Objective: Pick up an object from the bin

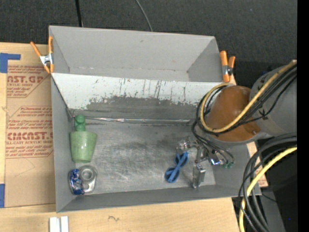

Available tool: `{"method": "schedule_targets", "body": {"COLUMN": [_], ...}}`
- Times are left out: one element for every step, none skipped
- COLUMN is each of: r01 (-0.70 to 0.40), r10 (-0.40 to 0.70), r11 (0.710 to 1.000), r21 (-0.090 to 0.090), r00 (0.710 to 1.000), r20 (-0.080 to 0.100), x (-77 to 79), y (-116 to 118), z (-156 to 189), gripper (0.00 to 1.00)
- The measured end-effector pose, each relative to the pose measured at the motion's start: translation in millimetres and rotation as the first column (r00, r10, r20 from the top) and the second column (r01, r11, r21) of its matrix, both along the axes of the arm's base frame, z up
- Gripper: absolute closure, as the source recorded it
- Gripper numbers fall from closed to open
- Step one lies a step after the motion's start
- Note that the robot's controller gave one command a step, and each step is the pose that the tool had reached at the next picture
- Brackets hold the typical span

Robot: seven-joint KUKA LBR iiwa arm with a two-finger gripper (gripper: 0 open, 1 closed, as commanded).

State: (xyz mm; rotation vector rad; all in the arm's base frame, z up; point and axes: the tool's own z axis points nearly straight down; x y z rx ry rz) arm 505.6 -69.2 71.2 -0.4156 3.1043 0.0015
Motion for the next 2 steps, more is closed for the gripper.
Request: {"method": "schedule_targets", "body": {"r01": [0.004,-0.083], "r10": [-0.004,0.083], "r11": [1.000,0.997], "r21": [-0.002,-0.003], "r00": [1.000,0.997], "r20": [-0.002,0.000], "x": [-0.4,1.1], "y": [-3,9], "z": [3,133], "gripper": [1.00,1.00]}}
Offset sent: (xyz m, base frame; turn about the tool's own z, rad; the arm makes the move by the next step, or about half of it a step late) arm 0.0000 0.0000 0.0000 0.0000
